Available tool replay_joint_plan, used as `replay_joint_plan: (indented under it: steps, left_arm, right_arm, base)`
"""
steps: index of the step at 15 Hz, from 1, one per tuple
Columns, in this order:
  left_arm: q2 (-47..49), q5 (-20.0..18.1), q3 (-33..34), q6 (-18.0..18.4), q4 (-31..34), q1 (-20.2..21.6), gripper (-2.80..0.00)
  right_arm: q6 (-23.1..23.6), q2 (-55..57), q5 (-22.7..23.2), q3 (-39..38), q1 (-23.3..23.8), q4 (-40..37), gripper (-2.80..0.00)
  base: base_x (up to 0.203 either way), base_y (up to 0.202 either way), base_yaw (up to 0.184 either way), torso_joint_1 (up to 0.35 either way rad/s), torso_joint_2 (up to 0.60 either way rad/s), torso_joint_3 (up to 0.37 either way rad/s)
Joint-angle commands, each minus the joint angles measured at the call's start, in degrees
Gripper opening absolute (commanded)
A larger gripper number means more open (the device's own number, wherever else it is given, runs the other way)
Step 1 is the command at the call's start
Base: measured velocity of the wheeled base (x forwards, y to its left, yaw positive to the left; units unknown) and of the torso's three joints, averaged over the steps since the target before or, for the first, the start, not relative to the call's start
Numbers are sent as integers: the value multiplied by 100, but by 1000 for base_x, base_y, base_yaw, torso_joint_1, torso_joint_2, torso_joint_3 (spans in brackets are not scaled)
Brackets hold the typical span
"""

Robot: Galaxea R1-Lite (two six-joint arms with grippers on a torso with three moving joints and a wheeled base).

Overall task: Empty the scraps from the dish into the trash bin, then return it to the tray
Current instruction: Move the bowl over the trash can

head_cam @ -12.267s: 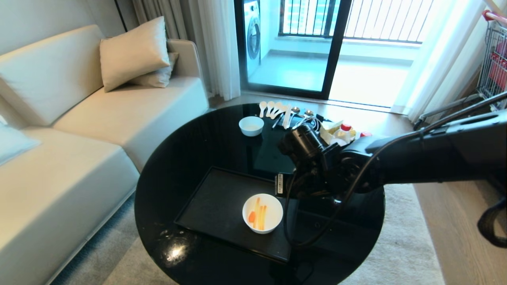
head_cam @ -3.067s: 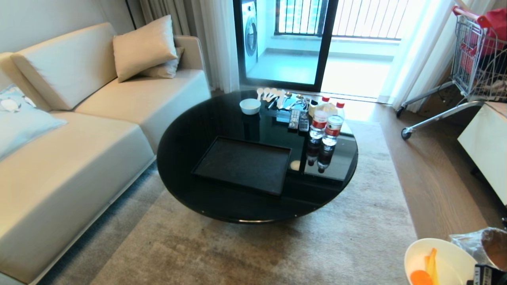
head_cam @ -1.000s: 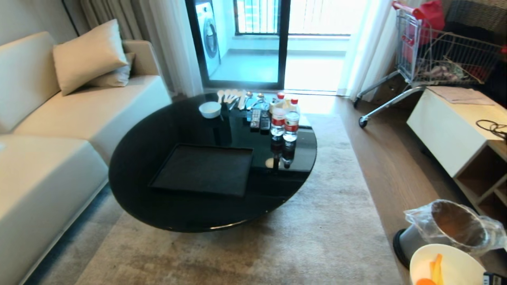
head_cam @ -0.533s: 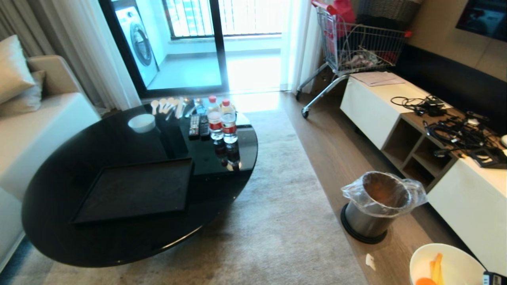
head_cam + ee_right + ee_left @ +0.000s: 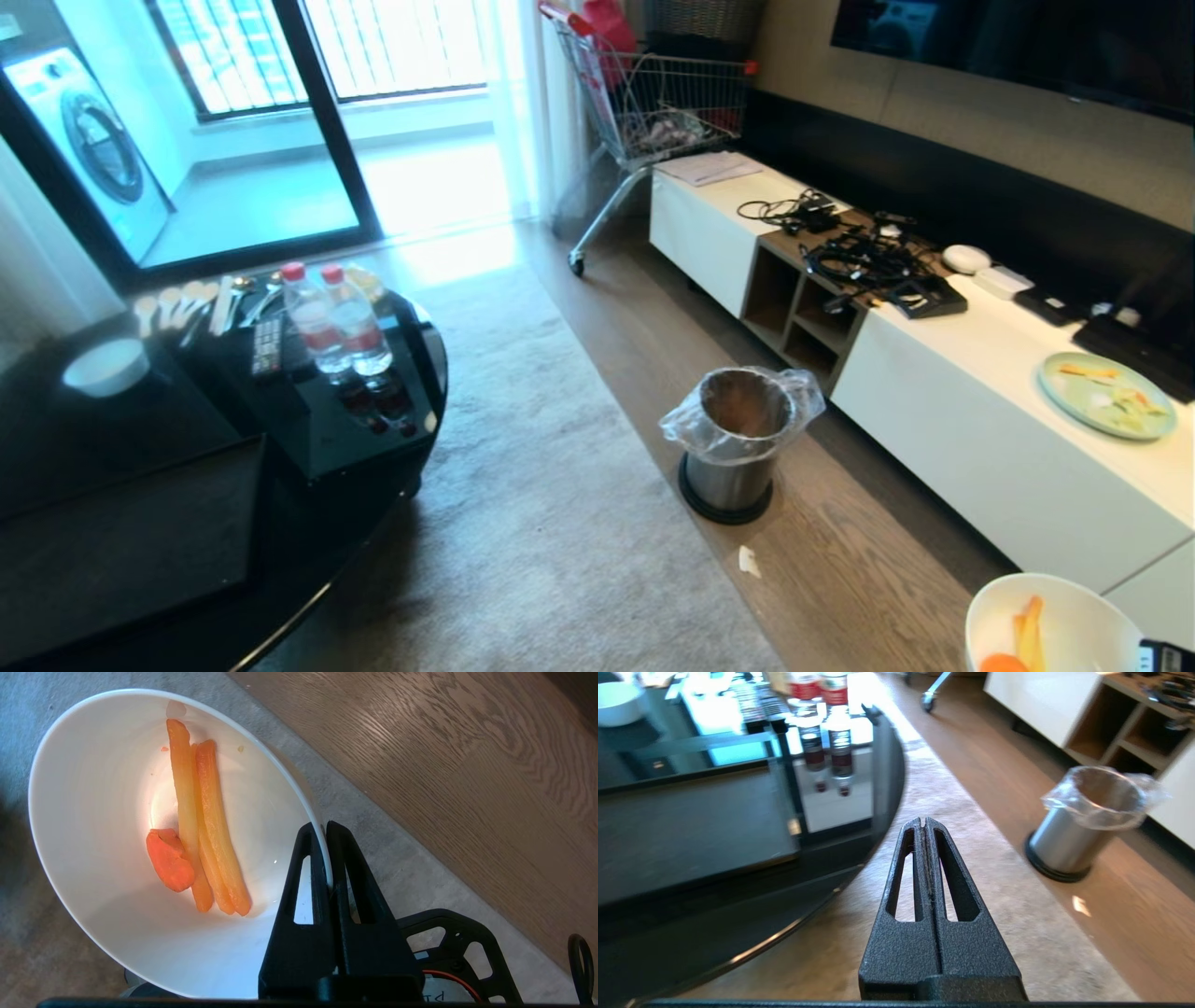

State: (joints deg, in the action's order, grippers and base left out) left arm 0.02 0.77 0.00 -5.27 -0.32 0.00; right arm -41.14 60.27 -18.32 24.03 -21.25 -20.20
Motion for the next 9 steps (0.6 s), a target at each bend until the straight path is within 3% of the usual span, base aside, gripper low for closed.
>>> replay_joint_plan:
  steps: [1, 6, 9]
  left_arm:
    - [-2, 2, 0, -9, -4, 0, -280]
    - [-2, 2, 0, -9, -4, 0, -280]
    - [-2, 2, 0, -9, -4, 0, -280]
  right_arm:
    - [-47, 11, -13, -23, -2, -10, -280]
    - [-78, 13, -23, -12, -2, -4, -280]
    - [-78, 55, -22, -3, -11, 25, -280]
  base:
    - [-2, 7, -166, 2, 2, 2]
    - [0, 7, -144, 1, 4, 3]
    - [0, 0, 0, 0, 0, 0]
